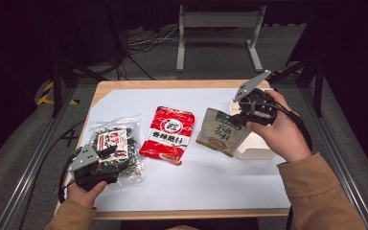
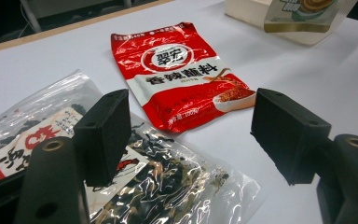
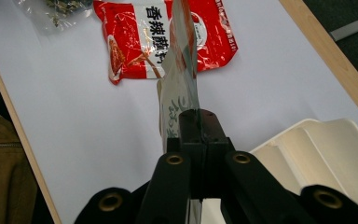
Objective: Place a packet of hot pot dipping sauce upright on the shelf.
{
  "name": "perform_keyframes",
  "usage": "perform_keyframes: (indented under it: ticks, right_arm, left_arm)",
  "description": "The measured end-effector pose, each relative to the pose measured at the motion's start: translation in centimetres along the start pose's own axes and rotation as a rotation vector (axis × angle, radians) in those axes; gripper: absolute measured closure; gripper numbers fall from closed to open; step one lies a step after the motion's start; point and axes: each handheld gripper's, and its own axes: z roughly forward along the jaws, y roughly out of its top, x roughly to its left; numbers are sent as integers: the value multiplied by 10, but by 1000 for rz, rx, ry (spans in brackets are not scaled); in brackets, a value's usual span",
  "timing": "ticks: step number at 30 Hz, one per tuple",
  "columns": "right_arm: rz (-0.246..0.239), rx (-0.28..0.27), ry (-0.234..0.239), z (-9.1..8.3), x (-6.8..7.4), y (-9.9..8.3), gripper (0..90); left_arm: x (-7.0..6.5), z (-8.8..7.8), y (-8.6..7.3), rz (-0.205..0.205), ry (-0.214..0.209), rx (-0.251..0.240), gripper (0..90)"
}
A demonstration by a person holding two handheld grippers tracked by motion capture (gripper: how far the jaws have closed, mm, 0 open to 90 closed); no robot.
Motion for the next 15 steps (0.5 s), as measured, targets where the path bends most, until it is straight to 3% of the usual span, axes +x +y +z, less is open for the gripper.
perform_keyframes:
  ticks: [15]
  right_arm:
    - [-2, -22, -89, -23, -20, 1, 900]
  left_arm:
    - [2, 10, 4, 8, -23, 5, 291]
